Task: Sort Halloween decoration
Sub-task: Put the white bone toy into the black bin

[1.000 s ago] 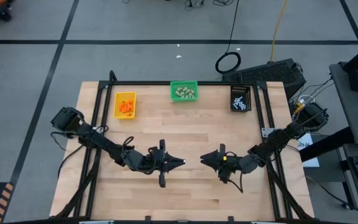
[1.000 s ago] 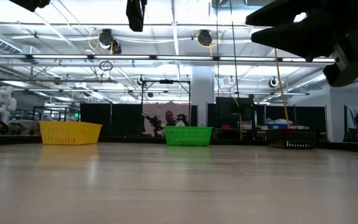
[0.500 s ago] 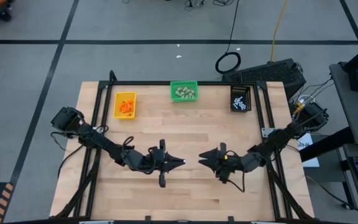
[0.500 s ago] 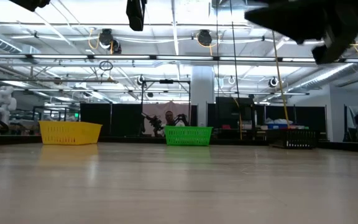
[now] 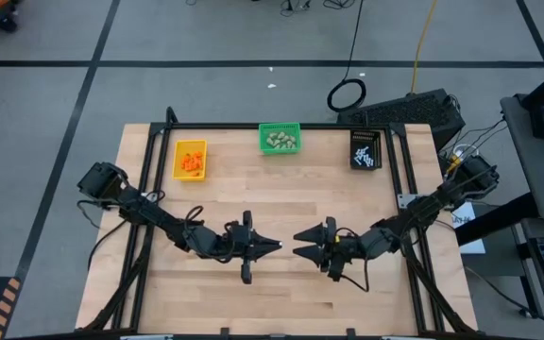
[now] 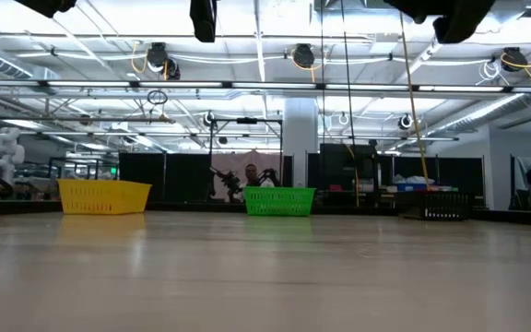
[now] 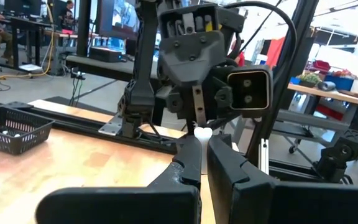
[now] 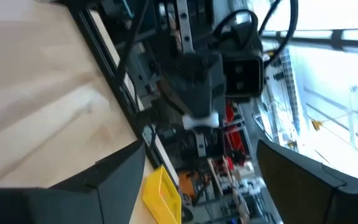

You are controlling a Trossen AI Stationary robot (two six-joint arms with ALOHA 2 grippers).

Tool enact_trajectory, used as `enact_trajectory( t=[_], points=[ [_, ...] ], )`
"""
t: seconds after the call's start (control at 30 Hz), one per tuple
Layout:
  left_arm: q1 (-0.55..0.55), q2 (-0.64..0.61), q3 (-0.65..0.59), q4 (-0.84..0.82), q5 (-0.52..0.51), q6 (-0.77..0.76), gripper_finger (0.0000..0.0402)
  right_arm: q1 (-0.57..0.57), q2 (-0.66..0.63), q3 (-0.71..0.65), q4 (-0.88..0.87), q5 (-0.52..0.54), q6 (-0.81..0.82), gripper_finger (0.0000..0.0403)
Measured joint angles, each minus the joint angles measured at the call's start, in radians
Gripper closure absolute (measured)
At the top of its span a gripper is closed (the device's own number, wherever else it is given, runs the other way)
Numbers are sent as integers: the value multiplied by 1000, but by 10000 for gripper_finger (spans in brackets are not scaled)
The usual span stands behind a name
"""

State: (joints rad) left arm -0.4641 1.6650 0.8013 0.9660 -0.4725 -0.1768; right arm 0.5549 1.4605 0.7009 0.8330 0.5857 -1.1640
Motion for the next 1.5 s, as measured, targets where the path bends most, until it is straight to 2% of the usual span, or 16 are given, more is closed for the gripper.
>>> enact_trajectory(
  t=[0.33, 0.47, 0.6, 0.8, 1.0, 1.2, 1.5],
  points=[
    [0, 0, 0, 7, 0, 0, 394, -44, 0, 28, -23, -142, 42, 106],
    [0, 0, 0, 15, 0, 0, 394, -65, 0, 28, -23, -147, 45, 106],
    [0, 0, 0, 23, 0, 0, 394, -90, 0, 28, -23, -195, 52, 106],
    [23, 27, 12, 109, -2, 0, 394, -103, 0, 28, -22, -195, 59, 112],
    [52, 102, 61, 108, 25, -9, 394, -104, 0, 28, -15, -193, 56, 127],
    [59, 112, 74, 111, 27, -17, 394, -104, 1, 28, -33, -163, 58, 142],
    [61, 112, 74, 99, 27, -25, 394, -102, 1, 28, -38, -141, 54, 198]
  ],
)
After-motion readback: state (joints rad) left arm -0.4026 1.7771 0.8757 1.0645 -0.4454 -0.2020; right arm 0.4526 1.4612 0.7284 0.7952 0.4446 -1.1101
